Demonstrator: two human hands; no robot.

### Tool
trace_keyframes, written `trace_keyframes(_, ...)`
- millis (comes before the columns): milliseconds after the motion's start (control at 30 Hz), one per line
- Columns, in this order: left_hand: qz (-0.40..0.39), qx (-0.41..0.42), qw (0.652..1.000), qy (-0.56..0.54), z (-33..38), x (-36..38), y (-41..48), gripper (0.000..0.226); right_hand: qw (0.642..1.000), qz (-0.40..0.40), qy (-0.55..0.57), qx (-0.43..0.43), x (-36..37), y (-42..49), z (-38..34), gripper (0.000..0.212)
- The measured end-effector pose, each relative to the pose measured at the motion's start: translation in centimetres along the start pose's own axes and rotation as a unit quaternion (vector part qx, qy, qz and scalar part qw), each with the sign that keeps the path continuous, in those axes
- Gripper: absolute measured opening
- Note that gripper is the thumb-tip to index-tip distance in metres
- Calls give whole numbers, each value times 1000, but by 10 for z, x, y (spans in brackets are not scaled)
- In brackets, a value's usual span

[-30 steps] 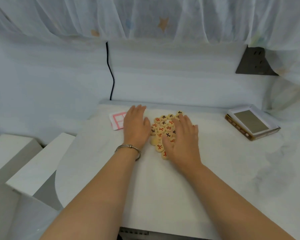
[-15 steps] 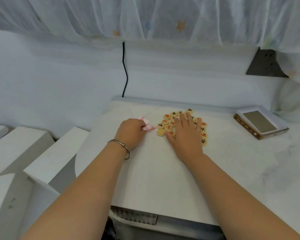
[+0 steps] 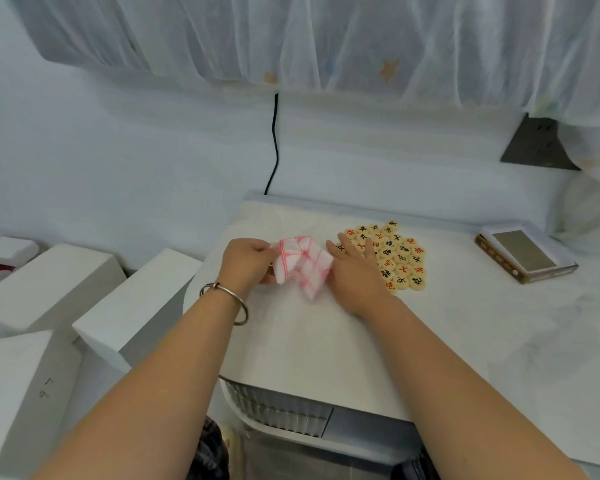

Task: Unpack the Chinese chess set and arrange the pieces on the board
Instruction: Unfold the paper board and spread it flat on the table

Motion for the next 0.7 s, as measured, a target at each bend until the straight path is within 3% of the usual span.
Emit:
trace_keyframes(67, -43, -69, 992, -94, -1, 6, -4, 21, 1000, 7, 9, 7, -2, 0, 7, 49)
trace_keyframes(133, -74, -113, 979, -150, 1, 15, -7, 15, 993, 38, 99, 43, -2, -2, 23, 51)
trace_keyframes(300, -82, -134, 971, -182, 11, 29, -1, 13, 976, 113, 159, 93, -11, -8, 41, 58)
trace_keyframes(433, -76, -136, 966, -209, 19, 29, 6, 13, 895, 241, 337, 169, -48, -23, 41, 55)
trace_keyframes(500, -94, -149, 958, -228, 19, 27, 8, 14, 863, 209, 431, 160, -55, -25, 37, 64)
trace_keyframes(600, -130, -163, 953, -221, 16, 23, 11, 14, 860, 139, 477, 115, -64, -29, 32, 69)
trace_keyframes(700, -112, -160, 978, -77, 5, 12, 16, 14, 868, 115, 472, 101, -67, -33, 28, 65)
Point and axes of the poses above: each hand's wrist, its own y-axis towards the middle knuckle, its own x-axis out of the palm, z = x × y, the point moved 5 cm from there along y, towards the middle knuckle, and after that the axes turned 4 degrees about -x, right-handed, at the moved point
